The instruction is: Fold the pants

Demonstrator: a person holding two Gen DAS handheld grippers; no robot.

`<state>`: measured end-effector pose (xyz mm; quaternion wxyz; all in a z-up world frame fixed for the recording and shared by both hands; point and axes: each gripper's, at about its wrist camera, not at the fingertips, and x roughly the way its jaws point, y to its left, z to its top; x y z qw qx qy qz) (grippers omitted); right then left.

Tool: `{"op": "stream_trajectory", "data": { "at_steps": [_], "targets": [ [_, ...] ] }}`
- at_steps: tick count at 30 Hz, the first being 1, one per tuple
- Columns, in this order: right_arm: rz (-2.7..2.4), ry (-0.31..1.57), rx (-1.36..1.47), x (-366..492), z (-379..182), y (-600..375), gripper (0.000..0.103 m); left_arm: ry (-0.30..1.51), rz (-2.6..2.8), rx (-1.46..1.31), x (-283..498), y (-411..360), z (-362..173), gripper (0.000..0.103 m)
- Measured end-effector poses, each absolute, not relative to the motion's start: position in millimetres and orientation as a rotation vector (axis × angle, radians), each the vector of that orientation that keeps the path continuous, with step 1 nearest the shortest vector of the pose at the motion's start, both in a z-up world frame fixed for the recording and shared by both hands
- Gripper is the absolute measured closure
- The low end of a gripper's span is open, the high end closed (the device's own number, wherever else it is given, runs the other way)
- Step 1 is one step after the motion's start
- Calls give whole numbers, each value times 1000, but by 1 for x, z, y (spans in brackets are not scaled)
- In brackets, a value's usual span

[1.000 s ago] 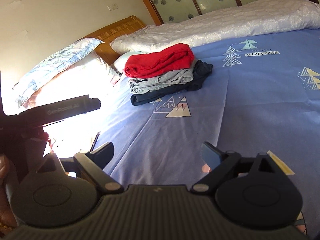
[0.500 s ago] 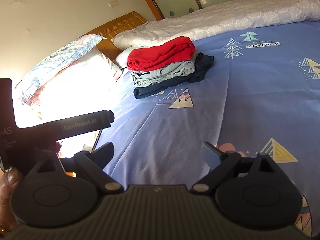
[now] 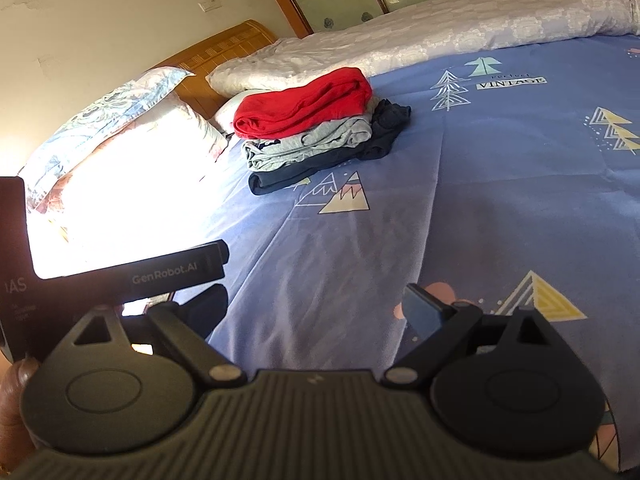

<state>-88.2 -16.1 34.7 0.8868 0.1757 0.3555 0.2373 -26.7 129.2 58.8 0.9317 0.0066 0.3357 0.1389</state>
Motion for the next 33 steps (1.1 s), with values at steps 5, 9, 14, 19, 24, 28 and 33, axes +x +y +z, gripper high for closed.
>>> {"op": "stream_trajectory", "data": {
  "at_steps": [5,9,14,19,24,28,33],
  "targets": [
    [483,739,361,-87,34,-16,8,654,301,14,-28,129,64,0],
    [474,738,357,-87,35,-14,8,636,317,21,-28,130,65,0],
    [478,743,350,-86,35,-10,8,624,334,35,-28,131,65,0],
    [479,747,351,-86,34,-8,8,619,340,44,-27,131,65,0],
    [473,750,358,-85,33,-8,8,616,346,52,-26,131,65,0],
    [474,753,360,-85,32,-6,8,617,347,55,-27,131,64,0],
    [472,754,362,-86,32,-6,8,620,351,60,-27,130,62,0]
  ]
}}
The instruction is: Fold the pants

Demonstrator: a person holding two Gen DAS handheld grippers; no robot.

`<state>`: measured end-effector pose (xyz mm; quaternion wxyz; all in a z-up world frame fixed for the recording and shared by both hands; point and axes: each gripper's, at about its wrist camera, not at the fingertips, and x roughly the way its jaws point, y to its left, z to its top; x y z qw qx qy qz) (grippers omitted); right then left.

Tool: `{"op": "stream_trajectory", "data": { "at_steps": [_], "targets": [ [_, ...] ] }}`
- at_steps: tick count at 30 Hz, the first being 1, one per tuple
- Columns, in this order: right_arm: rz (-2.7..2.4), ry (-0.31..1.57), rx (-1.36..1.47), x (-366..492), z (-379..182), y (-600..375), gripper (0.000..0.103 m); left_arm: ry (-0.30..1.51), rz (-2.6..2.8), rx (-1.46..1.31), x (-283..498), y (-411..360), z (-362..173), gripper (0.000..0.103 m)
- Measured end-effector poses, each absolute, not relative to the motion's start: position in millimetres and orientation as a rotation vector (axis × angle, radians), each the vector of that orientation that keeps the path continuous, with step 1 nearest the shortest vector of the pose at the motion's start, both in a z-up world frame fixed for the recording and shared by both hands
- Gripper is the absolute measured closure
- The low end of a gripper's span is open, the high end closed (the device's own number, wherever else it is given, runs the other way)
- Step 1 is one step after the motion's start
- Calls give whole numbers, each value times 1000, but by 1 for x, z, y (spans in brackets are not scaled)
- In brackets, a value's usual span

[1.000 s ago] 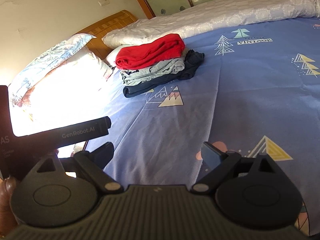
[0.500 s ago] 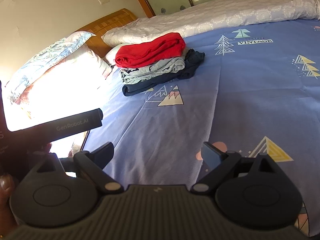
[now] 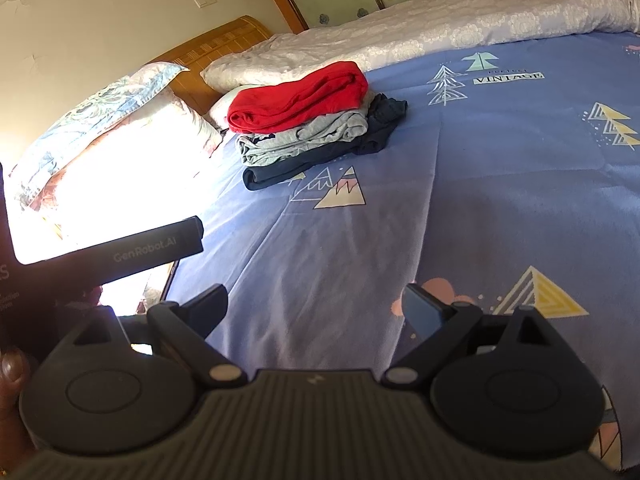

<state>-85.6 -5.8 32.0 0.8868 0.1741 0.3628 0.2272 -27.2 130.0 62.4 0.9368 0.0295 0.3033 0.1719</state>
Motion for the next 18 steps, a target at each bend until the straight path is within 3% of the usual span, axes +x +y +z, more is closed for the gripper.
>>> {"op": "stream_trajectory", "data": {
  "at_steps": [18],
  "targets": [
    [470,770,371,-85,29,0,8,648,347,68,-24,132,56,0]
  ]
}}
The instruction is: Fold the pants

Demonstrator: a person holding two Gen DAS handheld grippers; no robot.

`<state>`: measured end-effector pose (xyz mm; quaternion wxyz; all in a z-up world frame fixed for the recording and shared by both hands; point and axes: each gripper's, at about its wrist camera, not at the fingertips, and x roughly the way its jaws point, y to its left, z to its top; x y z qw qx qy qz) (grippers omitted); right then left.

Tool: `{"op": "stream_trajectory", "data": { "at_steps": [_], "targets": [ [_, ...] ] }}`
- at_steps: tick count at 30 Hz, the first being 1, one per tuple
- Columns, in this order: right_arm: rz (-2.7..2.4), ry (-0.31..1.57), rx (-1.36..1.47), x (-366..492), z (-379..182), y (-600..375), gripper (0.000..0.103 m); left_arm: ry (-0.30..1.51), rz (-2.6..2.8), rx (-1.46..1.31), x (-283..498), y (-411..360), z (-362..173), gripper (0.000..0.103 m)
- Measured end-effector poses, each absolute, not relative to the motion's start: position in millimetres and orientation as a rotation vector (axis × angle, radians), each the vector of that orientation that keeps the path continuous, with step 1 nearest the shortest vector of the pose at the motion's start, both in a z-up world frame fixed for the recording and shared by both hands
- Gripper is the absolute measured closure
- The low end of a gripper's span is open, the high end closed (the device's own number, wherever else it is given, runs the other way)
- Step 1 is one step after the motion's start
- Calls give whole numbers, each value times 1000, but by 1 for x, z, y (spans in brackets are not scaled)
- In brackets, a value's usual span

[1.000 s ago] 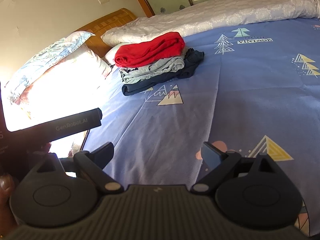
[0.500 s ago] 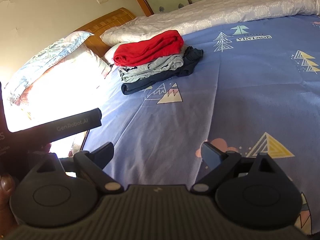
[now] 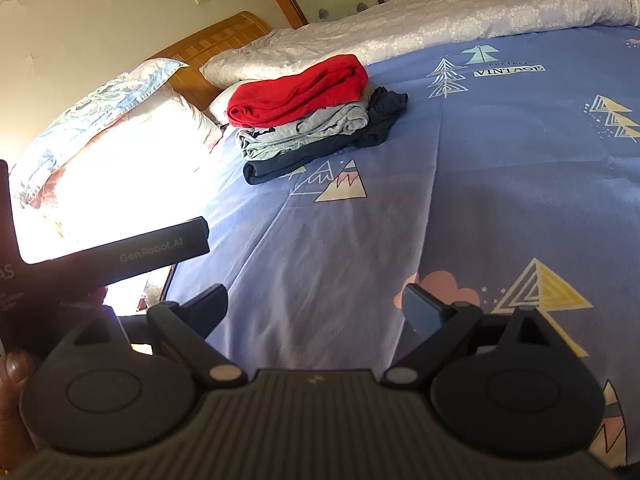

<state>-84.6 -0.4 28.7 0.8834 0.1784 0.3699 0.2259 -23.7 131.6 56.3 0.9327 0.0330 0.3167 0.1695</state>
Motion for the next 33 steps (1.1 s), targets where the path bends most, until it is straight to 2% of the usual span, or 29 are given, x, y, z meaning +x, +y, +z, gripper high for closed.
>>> {"op": "stream_trajectory", "data": {
  "at_steps": [33],
  "targets": [
    [463,793,378,-84,24,5,8,659,351,87,-23,131,50,0]
  ]
}}
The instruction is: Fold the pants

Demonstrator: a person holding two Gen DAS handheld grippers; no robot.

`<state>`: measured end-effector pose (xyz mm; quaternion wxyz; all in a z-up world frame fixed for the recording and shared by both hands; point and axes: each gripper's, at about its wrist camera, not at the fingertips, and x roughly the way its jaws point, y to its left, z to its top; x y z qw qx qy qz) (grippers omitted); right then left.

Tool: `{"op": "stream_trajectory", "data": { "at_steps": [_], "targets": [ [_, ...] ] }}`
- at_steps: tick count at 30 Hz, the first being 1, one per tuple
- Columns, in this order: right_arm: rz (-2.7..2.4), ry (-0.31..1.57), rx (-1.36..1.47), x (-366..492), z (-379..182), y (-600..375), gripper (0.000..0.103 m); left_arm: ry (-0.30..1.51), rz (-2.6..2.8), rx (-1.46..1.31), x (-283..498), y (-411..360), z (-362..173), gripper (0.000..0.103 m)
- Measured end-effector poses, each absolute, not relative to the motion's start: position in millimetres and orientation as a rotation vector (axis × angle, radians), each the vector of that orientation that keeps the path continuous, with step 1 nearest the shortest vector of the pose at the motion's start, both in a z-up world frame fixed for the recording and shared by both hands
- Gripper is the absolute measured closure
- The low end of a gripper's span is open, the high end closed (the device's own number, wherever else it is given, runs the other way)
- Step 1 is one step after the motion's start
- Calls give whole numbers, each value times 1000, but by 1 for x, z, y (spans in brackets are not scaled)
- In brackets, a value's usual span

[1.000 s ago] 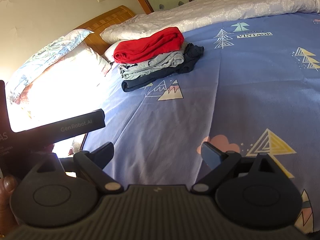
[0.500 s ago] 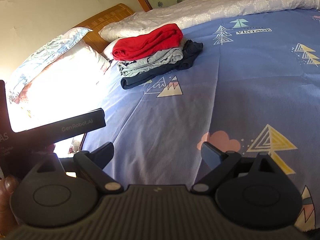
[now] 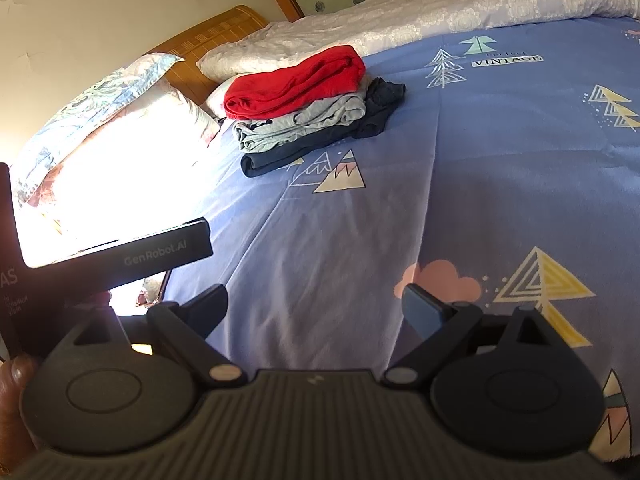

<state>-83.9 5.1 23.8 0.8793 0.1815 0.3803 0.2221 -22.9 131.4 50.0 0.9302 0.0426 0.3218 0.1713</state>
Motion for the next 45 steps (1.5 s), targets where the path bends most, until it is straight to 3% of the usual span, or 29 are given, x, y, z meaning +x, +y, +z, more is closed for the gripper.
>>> {"op": "stream_trajectory", "data": {
  "at_steps": [45],
  "targets": [
    [455,811,391,-82,21,8,8,671,376,130,-21,131,41,0]
  ]
}}
